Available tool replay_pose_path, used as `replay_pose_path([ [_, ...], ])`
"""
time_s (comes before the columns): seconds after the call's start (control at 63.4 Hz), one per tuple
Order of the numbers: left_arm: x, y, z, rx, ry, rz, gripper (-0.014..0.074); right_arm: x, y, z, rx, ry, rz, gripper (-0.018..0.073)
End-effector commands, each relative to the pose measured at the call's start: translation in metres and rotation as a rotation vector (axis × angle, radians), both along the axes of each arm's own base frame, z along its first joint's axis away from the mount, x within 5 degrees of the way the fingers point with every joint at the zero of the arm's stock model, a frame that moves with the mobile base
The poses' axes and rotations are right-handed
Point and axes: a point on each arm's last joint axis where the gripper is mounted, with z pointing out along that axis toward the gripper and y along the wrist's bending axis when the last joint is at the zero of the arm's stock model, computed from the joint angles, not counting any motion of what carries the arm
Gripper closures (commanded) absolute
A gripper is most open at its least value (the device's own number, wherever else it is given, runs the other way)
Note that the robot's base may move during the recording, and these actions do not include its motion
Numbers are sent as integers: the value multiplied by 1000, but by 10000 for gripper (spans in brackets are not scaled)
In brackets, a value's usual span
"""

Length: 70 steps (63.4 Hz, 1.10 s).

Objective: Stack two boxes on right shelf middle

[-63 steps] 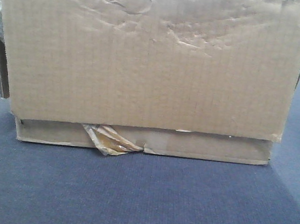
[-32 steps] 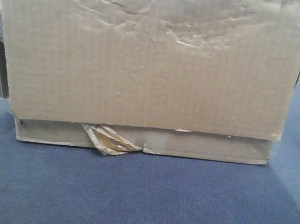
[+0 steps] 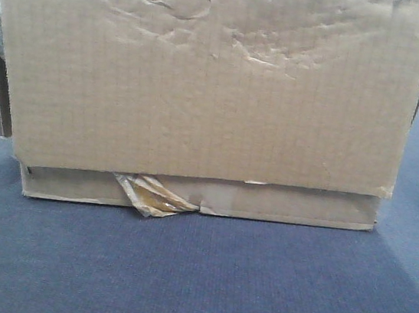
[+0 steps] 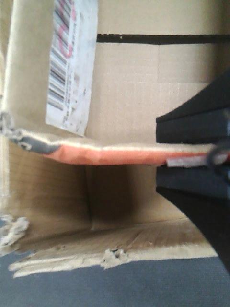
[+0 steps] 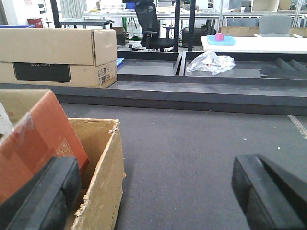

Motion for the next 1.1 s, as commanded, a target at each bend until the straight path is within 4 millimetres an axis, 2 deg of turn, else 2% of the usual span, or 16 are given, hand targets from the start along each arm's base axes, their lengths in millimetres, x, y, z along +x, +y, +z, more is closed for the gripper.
replay_pose_path([
  [0.0, 0, -3, 3, -20, -11, 3, 708, 2, 0, 3, 0, -17, -2, 20],
  [0.095, 0, -3, 2, -20, -10, 3, 702, 2, 0, 3, 1, -18, -2, 20],
  [0.158, 0, -3, 2, -21, -13, 3, 647, 2, 0, 3, 1, -20, -2, 20],
  [0.268, 0, -4, 2, -25, -12, 1, 461, 2, 0, 3, 1, -22, -2, 20],
  [0.426, 0, -6, 4, -56, -14, -7, 108, 2, 0, 4, 2, -24, -2, 20],
  [0.521, -4, -8, 14, -101, -32, -19, -3, 2, 0, 4, 2, -24, -2, 20],
  [0.663, -18, -2, 42, -111, -82, -27, -3, 1, 0, 4, 2, -26, -2, 20],
  [0.868, -40, 20, 83, 32, -226, -18, -3, 10, 2, 20, -4, 2, 7, 20],
  [0.994, -49, 30, 94, 86, -269, -27, -3, 28, 6, 34, -16, 40, 20, 20],
  [1.089, -51, 37, 91, 107, -257, -22, -3, 45, 14, 42, -54, 105, 64, 20],
])
